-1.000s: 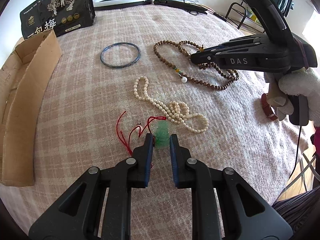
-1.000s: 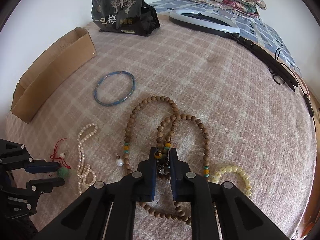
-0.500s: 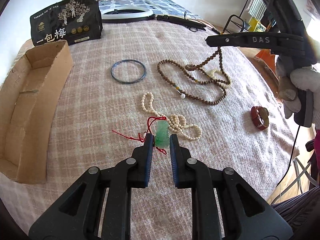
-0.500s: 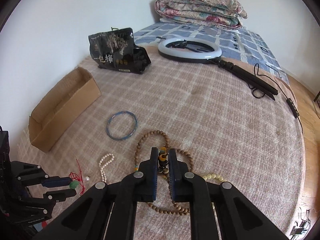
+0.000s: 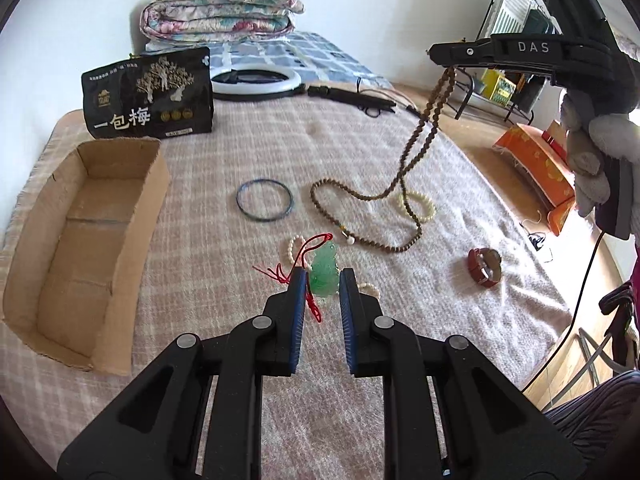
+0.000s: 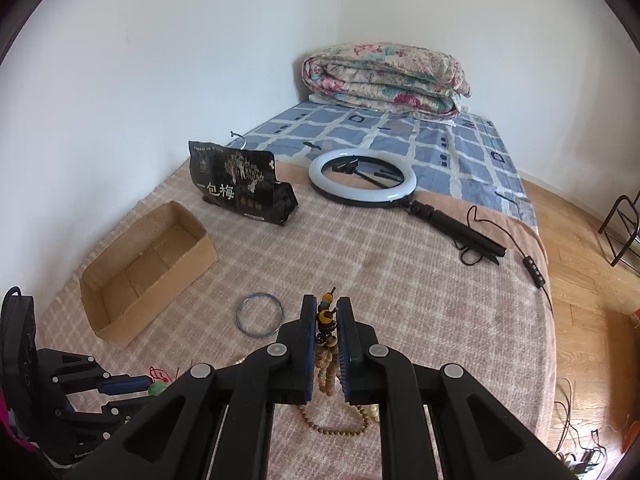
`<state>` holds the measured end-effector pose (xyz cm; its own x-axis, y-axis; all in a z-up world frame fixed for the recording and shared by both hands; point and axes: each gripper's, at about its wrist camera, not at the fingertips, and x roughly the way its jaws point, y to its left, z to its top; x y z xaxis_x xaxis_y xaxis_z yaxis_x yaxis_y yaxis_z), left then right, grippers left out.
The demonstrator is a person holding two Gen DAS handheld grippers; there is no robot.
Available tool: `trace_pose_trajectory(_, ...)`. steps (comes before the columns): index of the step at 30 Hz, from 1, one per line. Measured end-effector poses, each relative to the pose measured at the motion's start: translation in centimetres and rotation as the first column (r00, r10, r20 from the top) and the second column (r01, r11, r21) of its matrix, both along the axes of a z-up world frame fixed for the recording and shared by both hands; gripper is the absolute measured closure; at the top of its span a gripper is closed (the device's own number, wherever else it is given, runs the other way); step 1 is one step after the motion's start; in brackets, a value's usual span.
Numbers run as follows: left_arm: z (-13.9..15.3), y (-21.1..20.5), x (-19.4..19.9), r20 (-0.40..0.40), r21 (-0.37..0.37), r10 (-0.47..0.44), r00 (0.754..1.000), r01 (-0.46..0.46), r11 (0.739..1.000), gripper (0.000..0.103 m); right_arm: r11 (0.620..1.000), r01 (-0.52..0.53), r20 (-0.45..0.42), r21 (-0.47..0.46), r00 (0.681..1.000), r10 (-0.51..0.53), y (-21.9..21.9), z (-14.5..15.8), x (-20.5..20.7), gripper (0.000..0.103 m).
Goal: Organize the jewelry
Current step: 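Carry the pendant and bead necklace with both tools over the cardboard box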
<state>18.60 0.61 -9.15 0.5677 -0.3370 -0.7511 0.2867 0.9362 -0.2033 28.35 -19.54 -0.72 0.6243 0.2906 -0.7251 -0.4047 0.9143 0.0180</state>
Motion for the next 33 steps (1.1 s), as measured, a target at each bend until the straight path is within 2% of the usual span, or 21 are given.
trace_pose_trajectory(10, 3.7, 5.1, -0.3, 0.064, -0.071, 0.082, 0.995, -0.077, 0.995, 0.088, 0.997, 0.030, 0.116, -0.068, 0.993, -0.022, 2.1, 7.7, -0.8, 0.095)
trace_pose_trajectory(21, 5.6, 10.1, -1.0, 0.102, -0.098, 0.174, 0.979, -0.164, 0.982, 0.088, 0.995, -0.005, 0.235, -0.104, 0.972, 0.030, 7.5, 15.7, -2.0, 0.095)
trace_pose_trajectory(27, 5.8, 12.7, -1.6, 0.109, -0.105, 0.216, 0.970, -0.205, 0.973, 0.088, 0.993, -0.044, 0.276, -0.106, 0.959, 0.072, 11.7, 18.9, -1.9, 0.095)
trace_pose_trajectory(33, 5.7, 16.1, -1.9, 0.098, -0.115, 0.277, 0.956, -0.266, 0.957, 0.088, 0.989, -0.097, 0.298, -0.108, 0.946, 0.125, 16.3, 20.5, -1.5, 0.095)
